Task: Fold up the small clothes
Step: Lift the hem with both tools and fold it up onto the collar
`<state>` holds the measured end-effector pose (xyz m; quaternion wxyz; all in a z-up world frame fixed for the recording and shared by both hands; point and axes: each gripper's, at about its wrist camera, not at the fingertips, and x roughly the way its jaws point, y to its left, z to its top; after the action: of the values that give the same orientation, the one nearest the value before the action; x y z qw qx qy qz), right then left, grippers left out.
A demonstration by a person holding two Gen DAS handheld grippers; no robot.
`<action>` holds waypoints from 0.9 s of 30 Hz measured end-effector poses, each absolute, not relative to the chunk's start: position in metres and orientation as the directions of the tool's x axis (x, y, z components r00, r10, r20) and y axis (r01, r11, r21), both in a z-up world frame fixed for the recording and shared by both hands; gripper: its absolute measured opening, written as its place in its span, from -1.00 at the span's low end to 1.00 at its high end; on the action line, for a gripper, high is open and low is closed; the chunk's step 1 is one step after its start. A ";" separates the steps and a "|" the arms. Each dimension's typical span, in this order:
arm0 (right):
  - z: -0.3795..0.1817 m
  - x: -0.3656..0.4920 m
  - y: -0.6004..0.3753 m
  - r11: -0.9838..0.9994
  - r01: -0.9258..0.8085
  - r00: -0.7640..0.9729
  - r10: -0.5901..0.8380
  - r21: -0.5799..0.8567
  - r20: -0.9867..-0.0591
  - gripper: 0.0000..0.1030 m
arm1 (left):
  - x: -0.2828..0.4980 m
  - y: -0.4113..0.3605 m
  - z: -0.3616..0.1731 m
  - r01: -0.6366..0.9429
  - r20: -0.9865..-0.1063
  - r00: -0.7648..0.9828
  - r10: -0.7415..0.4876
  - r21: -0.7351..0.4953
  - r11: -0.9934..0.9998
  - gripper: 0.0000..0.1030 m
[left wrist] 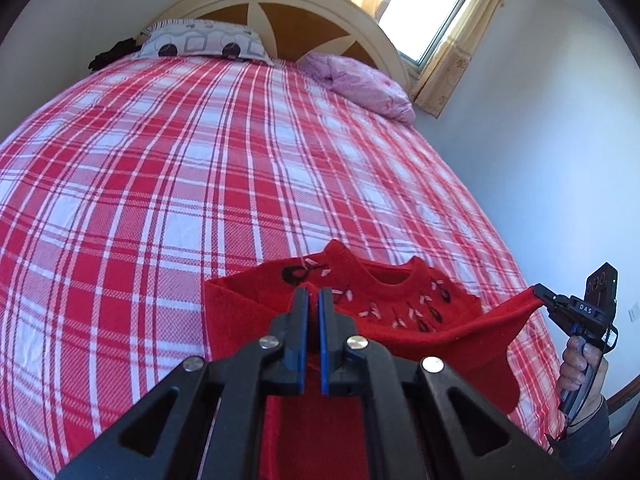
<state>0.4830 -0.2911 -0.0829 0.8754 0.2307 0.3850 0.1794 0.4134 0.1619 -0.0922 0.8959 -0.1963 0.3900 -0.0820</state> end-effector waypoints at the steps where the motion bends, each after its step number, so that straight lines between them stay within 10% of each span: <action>1: -0.092 0.493 -0.289 0.838 -0.122 0.628 0.480 0.532 -0.613 -0.89 | 0.421 0.162 -0.099 -0.016 -0.677 0.674 -0.296 -0.413 0.910 -0.90; 10: -0.138 0.554 -0.280 0.873 -0.040 0.573 0.419 0.486 -0.704 -0.82 | 0.458 0.173 -0.136 -0.118 -0.734 0.638 -0.231 -0.390 0.913 -0.88; 13: -0.126 0.549 -0.273 0.913 -0.055 0.610 0.351 0.403 -0.711 -0.06 | 0.456 0.182 -0.135 -0.176 -0.734 0.650 -0.194 -0.394 0.902 -0.87; 20: -0.102 0.498 -0.240 0.912 -0.215 0.615 0.405 0.350 -0.676 0.03 | 0.412 0.159 -0.118 -0.114 -0.728 0.669 -0.151 -0.301 0.947 0.14; 27: -0.119 0.490 -0.193 0.945 -0.259 0.562 0.314 0.198 -0.765 0.03 | 0.413 0.123 -0.129 -0.083 -0.776 0.629 -0.047 -0.127 0.988 0.16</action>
<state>0.4897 -0.1926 -0.1189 0.8832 0.0316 0.4389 0.1622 0.4126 0.1230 -0.1292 0.8994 -0.0755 0.4305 0.0100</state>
